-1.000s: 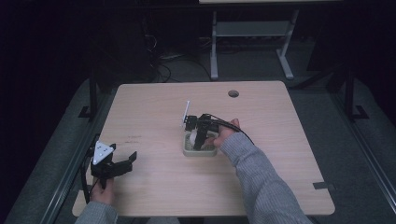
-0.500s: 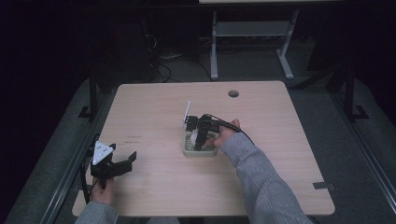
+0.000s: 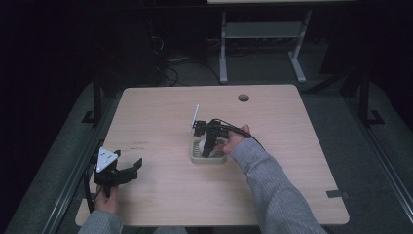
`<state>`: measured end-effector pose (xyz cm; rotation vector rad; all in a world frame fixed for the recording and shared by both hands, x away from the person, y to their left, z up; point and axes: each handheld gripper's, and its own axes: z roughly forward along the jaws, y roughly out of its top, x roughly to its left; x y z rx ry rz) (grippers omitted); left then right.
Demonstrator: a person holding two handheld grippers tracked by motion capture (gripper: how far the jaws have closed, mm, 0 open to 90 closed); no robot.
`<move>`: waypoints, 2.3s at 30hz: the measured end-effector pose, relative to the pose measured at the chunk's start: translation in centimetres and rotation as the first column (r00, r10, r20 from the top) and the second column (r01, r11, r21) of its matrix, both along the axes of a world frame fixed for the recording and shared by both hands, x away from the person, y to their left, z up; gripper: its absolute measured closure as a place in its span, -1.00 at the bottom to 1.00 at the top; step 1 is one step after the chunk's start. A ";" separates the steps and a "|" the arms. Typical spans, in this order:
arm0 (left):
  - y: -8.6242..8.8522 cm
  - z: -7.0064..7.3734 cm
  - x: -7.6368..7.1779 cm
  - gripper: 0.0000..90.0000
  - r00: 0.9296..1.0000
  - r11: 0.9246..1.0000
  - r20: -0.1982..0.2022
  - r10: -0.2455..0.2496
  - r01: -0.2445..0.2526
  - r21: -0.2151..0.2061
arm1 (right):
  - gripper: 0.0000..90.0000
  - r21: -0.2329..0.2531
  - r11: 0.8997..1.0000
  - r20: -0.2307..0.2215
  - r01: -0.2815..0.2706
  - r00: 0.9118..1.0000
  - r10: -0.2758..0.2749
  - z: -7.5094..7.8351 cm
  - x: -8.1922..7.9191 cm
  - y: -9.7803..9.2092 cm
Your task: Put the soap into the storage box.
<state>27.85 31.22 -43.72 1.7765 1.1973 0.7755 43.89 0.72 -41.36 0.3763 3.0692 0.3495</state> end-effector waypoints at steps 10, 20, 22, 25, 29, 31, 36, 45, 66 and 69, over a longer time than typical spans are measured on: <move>0.0 0.0 0.1 -0.71 1.000 1.000 0.000 0.005 -0.005 -0.003 | -0.55 0.002 1.000 -0.007 0.012 1.000 -0.012 -0.1 0.1 -0.1; 0.0 -0.1 0.0 -0.71 1.000 1.000 -0.004 0.006 -0.006 0.002 | -0.56 0.024 1.000 -0.005 0.015 1.000 -0.015 0.3 0.1 -0.2; -0.1 -0.1 0.1 -0.71 1.000 1.000 -0.002 0.006 -0.006 0.001 | -0.56 0.029 0.999 0.004 0.017 1.000 -0.017 0.5 0.0 -0.3; -0.1 -0.2 0.1 -0.71 1.000 1.000 -0.003 0.003 -0.003 0.002 | -0.56 0.029 0.999 -0.003 0.018 1.000 -0.018 0.6 0.0 -0.4; -0.1 -0.2 0.0 -0.71 1.000 1.000 -0.004 0.002 -0.002 0.003 | -0.55 0.022 1.000 -0.005 0.016 1.000 -0.016 0.4 0.1 -0.4; 0.0 -0.2 0.0 -0.71 1.000 1.000 -0.004 0.003 -0.003 0.004 | -0.54 0.021 1.000 -0.003 0.015 1.000 -0.015 0.3 0.1 -0.2; -0.1 -0.1 0.0 -0.71 1.000 1.000 -0.004 0.001 -0.001 0.004 | -0.54 0.019 1.000 -0.002 0.010 1.000 -0.010 0.2 0.0 0.1; 0.0 -0.1 -0.1 -0.71 1.000 1.000 -0.002 0.004 -0.004 -0.001 | -0.54 0.021 1.000 -0.001 0.014 1.000 -0.014 0.4 -0.1 0.0; 0.1 0.0 -0.3 -0.71 1.000 1.000 0.003 -0.001 0.001 -0.001 | -0.57 0.044 0.999 0.004 0.028 1.000 -0.028 1.1 -0.4 -0.7; 0.1 0.0 -0.3 -0.71 1.000 1.000 -0.002 0.001 -0.001 0.000 | -0.58 0.047 0.998 0.006 0.029 1.000 -0.029 1.3 -0.4 -0.9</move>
